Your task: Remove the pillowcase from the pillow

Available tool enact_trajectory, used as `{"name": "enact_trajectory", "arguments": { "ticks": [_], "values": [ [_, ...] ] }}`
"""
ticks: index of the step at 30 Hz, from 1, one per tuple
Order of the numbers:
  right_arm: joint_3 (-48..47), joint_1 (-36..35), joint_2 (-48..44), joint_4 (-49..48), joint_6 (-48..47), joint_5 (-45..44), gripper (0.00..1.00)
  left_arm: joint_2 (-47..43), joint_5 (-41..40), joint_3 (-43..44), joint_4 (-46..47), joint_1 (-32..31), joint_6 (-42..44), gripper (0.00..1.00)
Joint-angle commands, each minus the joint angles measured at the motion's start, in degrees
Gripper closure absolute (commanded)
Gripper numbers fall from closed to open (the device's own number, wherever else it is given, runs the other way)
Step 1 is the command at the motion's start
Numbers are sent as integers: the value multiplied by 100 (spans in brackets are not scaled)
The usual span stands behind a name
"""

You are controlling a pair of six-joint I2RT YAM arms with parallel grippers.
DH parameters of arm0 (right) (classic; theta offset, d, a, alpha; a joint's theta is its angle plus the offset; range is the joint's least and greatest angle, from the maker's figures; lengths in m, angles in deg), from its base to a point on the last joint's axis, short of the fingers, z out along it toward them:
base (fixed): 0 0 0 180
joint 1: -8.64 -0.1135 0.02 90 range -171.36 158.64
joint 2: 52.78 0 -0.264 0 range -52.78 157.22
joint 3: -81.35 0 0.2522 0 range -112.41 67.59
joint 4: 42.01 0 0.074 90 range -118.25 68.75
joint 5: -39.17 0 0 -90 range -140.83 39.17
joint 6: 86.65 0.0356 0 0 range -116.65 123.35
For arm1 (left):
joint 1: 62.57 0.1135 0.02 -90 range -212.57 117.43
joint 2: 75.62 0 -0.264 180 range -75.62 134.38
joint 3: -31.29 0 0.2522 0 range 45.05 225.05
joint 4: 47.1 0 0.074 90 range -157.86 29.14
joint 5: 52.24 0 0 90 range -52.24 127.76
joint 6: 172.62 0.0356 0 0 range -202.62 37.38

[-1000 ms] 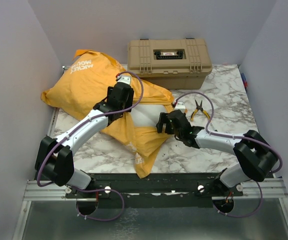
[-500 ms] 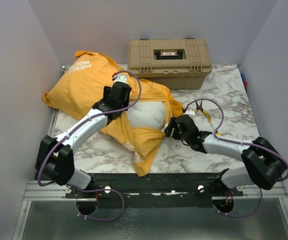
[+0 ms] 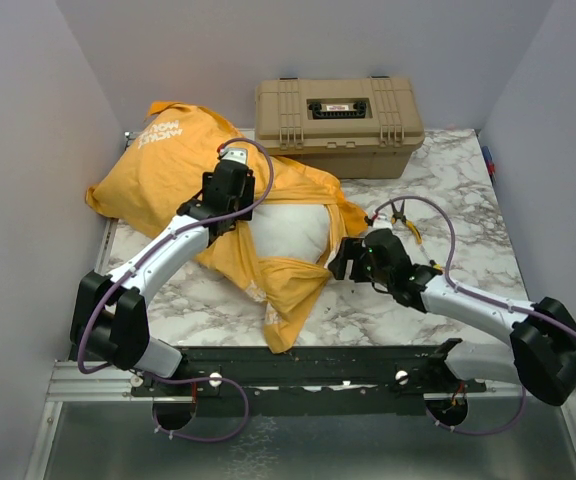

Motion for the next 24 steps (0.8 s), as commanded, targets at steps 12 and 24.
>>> {"name": "enact_trajectory", "arguments": {
  "ticks": [12, 24],
  "values": [
    [-1987, -165, 466, -205, -2318, 2940, 17, -19, 713, 3, -104, -41, 20, 32],
    [-2840, -761, 1983, -234, -2688, 3686, 24, 95, 704, 26, -104, -93, 10, 32]
  ]
}}
